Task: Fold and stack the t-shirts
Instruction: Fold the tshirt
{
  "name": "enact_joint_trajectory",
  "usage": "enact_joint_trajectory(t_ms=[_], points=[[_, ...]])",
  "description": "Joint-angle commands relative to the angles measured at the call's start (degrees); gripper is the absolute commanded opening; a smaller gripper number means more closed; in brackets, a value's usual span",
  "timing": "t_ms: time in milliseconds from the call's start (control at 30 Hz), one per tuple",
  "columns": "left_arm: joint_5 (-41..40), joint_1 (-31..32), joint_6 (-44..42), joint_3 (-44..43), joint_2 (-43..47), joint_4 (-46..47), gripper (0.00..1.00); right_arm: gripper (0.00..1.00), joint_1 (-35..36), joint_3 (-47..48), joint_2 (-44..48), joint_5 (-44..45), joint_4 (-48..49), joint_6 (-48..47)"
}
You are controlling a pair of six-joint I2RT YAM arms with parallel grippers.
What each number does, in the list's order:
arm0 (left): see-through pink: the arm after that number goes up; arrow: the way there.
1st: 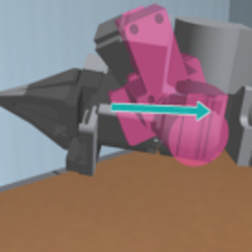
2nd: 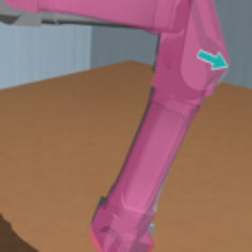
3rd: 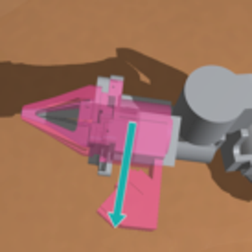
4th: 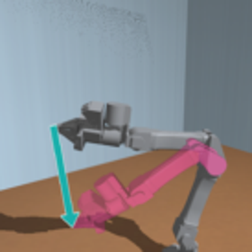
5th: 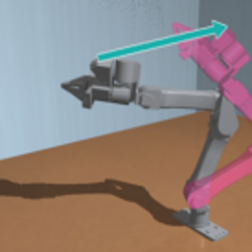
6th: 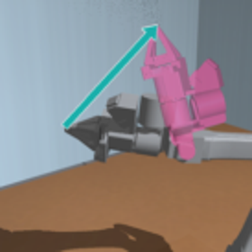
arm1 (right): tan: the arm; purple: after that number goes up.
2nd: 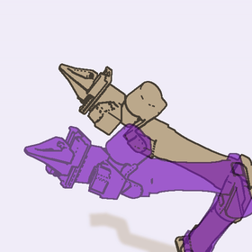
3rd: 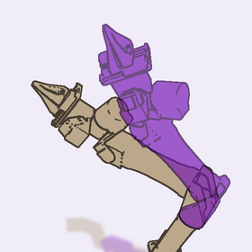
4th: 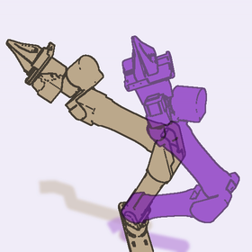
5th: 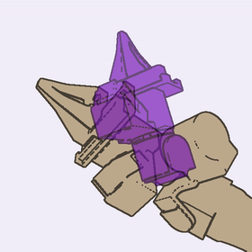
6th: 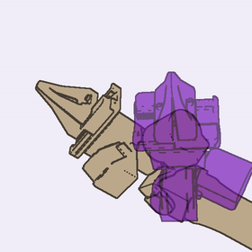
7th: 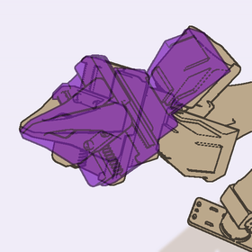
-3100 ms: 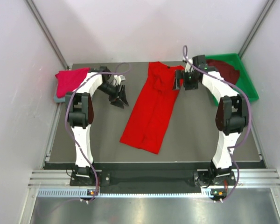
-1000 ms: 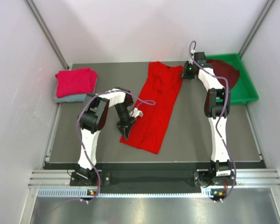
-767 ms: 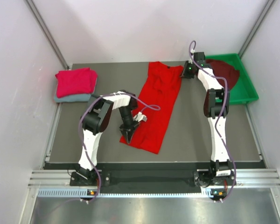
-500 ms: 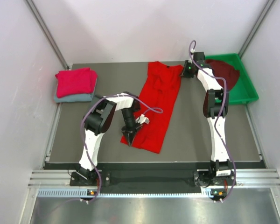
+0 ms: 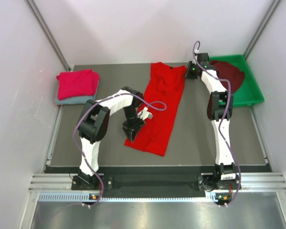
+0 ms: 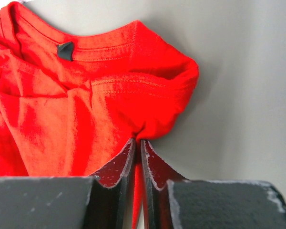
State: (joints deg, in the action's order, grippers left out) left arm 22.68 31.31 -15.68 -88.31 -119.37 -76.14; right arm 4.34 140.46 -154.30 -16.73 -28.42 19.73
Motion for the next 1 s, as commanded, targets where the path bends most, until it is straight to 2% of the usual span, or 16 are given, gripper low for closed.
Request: enact_joint_trajectory(t_ms=[0, 367, 567, 633, 667, 700, 733, 967], points=[[-4.0, -2.0, 0.9, 2.8, 3.5, -1.9, 0.36, 0.08, 0.2, 2.7, -1.1, 1.5, 2.1, 0.0], [-4.8, -6.1, 0.4, 2.2, -4.4, 0.3, 0.42, 0.08, 0.2, 1.7, 0.2, 1.6, 1.8, -0.6], [-1.8, -6.2, 0.3, 2.1, -8.3, 1.0, 0.42, 0.08, 0.2, 1.8, 0.4, 1.5, 2.0, -0.6], [0.0, -6.1, 0.0, 1.6, -8.8, 0.8, 0.35, 0.07, 0.2, 1.7, 0.2, 1.5, 2.0, -0.7], [0.6, -6.1, -0.2, 1.5, -8.9, 0.6, 0.15, 0.07, 0.3, 1.7, 0.1, 1.5, 2.0, -0.7], [1.4, -6.0, -0.7, 1.3, -9.1, 0.3, 0.05, 0.06, 0.3, 1.7, 0.1, 1.4, 2.0, -0.7], [2.1, -5.8, -1.0, 1.0, -9.3, 0.0, 0.00, 0.05, 0.3, 1.7, 0.0, 1.4, 2.1, -0.7], [6.7, -2.4, -2.4, 0.2, -9.4, -2.1, 0.00, 0.01, 0.8, 2.6, -0.9, 1.5, 2.8, -0.7]])
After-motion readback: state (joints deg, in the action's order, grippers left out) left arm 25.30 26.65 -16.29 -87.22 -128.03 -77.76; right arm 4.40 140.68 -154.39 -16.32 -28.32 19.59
